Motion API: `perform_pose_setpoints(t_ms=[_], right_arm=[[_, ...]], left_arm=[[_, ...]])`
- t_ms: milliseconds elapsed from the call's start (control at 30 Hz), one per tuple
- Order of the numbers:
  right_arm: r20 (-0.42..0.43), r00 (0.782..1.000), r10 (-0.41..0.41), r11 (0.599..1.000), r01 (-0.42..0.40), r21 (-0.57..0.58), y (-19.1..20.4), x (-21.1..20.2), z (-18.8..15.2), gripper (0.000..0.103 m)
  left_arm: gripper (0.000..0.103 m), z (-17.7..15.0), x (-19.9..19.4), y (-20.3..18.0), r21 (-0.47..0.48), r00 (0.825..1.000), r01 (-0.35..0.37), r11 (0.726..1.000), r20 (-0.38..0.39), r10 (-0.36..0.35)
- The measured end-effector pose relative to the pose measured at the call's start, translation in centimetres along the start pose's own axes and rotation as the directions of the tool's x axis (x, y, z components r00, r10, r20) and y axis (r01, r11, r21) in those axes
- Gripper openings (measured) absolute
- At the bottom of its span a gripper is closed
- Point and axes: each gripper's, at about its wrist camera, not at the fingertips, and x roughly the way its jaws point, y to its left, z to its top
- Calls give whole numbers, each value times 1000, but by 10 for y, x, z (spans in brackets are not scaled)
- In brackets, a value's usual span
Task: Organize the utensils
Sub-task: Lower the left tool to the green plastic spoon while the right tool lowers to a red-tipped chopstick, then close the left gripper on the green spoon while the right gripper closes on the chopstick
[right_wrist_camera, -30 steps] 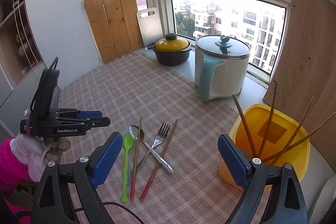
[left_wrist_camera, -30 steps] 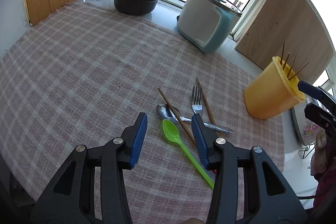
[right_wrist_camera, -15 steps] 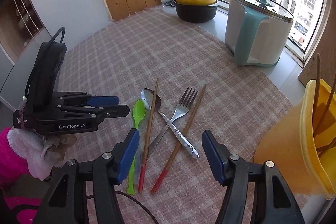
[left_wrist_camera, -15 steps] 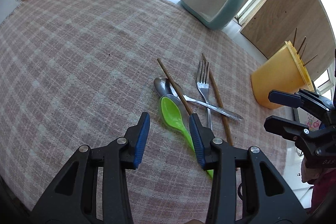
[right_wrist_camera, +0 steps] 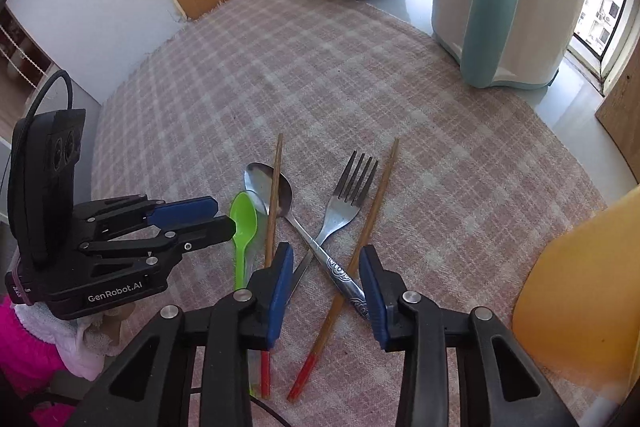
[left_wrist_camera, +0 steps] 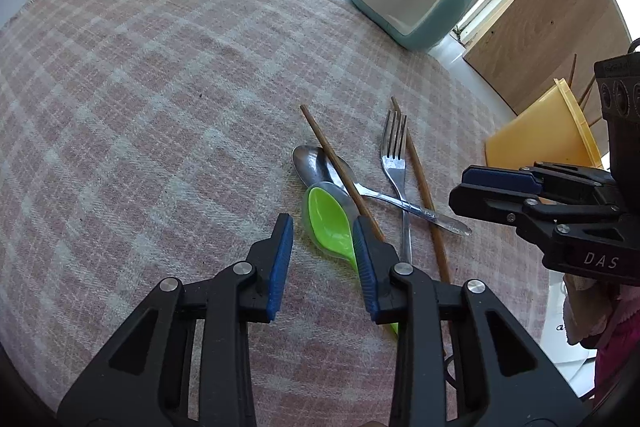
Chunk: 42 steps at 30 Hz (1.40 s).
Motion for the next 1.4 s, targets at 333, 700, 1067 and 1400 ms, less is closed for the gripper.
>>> perform_pose_setpoints(t_ms=[333, 700, 1067, 1400], right_arm=[[-53, 996, 71, 997, -71, -6, 13, 29, 17, 27], [-77, 995, 67, 998, -68, -14, 19, 43, 23, 24], [-87, 994, 68, 998, -68, 0, 18, 48, 26, 21], [-102, 992, 76, 997, -79, -24, 27, 56, 31, 21]], left_arm=[[27, 2, 7, 1, -6, 1000, -11, 1000, 4, 11], [11, 0, 16, 4, -8, 999, -44, 999, 1, 44], [11, 3, 20, 2, 5, 998, -56, 998, 14, 56], [8, -2, 11, 6, 26, 995, -94, 995, 33, 93]])
